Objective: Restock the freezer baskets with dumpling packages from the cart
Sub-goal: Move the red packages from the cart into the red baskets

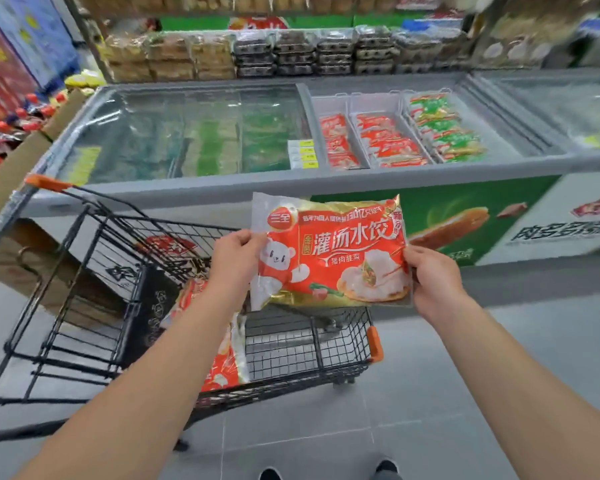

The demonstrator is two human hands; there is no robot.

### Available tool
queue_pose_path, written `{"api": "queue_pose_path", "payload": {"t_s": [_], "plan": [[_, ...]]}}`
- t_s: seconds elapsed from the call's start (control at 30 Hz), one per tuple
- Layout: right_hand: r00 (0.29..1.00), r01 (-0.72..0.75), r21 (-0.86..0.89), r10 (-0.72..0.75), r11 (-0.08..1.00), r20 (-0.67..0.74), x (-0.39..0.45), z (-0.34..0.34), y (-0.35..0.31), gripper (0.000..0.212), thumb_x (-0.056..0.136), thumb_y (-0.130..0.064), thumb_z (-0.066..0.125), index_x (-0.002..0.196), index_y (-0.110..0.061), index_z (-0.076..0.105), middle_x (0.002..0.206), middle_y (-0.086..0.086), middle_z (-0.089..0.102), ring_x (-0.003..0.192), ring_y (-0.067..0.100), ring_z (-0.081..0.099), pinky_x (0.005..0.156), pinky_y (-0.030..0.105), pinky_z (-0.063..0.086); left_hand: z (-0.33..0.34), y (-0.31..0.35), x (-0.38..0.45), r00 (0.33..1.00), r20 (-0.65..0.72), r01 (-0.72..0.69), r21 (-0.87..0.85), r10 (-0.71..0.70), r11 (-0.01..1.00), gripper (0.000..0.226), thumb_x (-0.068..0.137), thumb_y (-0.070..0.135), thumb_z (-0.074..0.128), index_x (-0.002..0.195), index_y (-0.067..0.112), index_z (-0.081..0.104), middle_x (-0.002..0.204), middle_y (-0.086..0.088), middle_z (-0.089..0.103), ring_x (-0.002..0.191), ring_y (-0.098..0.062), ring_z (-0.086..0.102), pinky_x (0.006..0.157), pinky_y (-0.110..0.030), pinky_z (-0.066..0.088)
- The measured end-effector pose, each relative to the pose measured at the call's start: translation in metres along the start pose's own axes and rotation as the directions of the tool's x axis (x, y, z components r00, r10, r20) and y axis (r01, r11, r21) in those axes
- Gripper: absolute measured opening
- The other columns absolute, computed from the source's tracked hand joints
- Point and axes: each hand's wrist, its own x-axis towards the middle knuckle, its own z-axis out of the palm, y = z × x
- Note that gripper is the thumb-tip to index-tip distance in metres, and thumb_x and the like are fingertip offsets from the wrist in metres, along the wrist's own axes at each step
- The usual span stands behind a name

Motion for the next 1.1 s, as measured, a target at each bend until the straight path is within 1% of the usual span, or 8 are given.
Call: {"api": "queue_pose_path", "payload": {"t_s": [0.17,0.27,0.37,0.57,0.7,0.87,0.97,1.1], "plan": [[0.999,0.024,0.051,-0.022,0.998,-0.038,0.029,-0.089,-0.029,0.022,0.098,-0.004,0.053,0.116,0.000,0.065,0.107,0.013,0.073,0.097,0.026,0.070,0.086,0.045,0.057,0.096,0.017,-0.016,0.998,0.062,-0.025,0.009,0.024,1.000,0.019,0.094,0.021,0.064,0.080,0.011,0.072,0.082,-0.008,0.077,0.080,-0.029,0.075,0.076,-0.058,0.059],[0.997,0.059,0.070,-0.056,0.996,-0.046,0.057,-0.148,-0.051,0.015,0.097,-0.004,0.055,0.101,-0.005,0.069,0.097,0.010,0.075,0.085,0.021,0.072,0.071,0.037,0.057,0.165,0.020,-0.024,0.996,0.082,-0.018,-0.004,0.018,1.000,0.017,0.096,0.021,0.063,0.083,0.013,0.072,0.083,-0.006,0.077,0.079,-0.027,0.075,0.077,-0.056,0.060],[0.997,0.070,0.068,-0.069,0.995,-0.021,0.090,-0.201,-0.074,0.016,0.098,-0.005,0.053,0.092,-0.008,0.067,0.091,0.007,0.075,0.081,0.018,0.072,0.065,0.033,0.055,0.231,0.025,-0.032,0.996,0.084,-0.012,-0.021,0.014,1.000,0.017,0.095,0.020,0.063,0.082,0.014,0.072,0.082,-0.005,0.077,0.080,-0.027,0.075,0.079,-0.055,0.060],[0.998,0.058,0.033,-0.058,0.998,-0.004,0.161,-0.274,-0.120,0.018,0.099,-0.004,0.052,0.087,-0.009,0.065,0.087,0.006,0.073,0.074,0.015,0.070,0.060,0.030,0.054,0.342,0.042,-0.030,0.999,0.032,0.009,0.021,-0.010,1.000,0.018,0.095,0.025,0.062,0.083,0.018,0.073,0.081,0.000,0.077,0.077,-0.021,0.075,0.075,-0.052,0.061],[0.999,0.041,0.021,-0.042,0.999,0.011,0.217,-0.286,-0.137,0.017,0.099,-0.005,0.053,0.089,-0.009,0.066,0.093,0.009,0.074,0.084,0.021,0.071,0.073,0.038,0.057,0.385,0.053,-0.009,0.999,-0.033,0.007,0.056,-0.005,0.998,0.019,0.095,0.024,0.062,0.083,0.013,0.073,0.079,0.000,0.076,0.074,-0.020,0.075,0.074,-0.050,0.062],[0.999,0.036,-0.056,-0.034,0.998,0.030,0.300,-0.272,-0.146,0.011,0.095,-0.006,0.059,0.092,-0.009,0.069,0.102,0.013,0.074,0.091,0.025,0.072,0.085,0.043,0.058,0.419,0.064,0.048,0.997,-0.074,0.030,0.079,-0.024,0.996,0.020,0.092,0.026,0.064,0.080,0.014,0.075,0.083,-0.002,0.077,0.082,-0.023,0.074,0.077,-0.051,0.061],[0.999,0.038,-0.099,-0.034,0.994,0.038,0.344,-0.255,-0.156,0.011,0.094,-0.007,0.061,0.100,-0.005,0.070,0.103,0.014,0.073,0.091,0.026,0.071,0.079,0.039,0.058,0.433,0.069,0.089,0.998,-0.058,0.034,0.084,-0.029,0.996,0.022,0.093,0.026,0.064,0.081,0.011,0.075,0.082,-0.002,0.077,0.083,-0.023,0.074,0.079,-0.051,0.061],[0.997,0.048,-0.173,-0.037,0.984,0.066,0.401,-0.214,-0.182,0.012,0.096,-0.009,0.060,0.100,-0.005,0.070,0.092,0.009,0.075,0.085,0.024,0.072,0.077,0.038,0.057,0.447,0.081,0.160,0.994,-0.060,0.098,0.052,-0.094,0.994,0.020,0.096,0.031,0.062,0.085,0.020,0.073,0.088,0.000,0.076,0.083,-0.021,0.074,0.078,-0.047,0.061]]}}
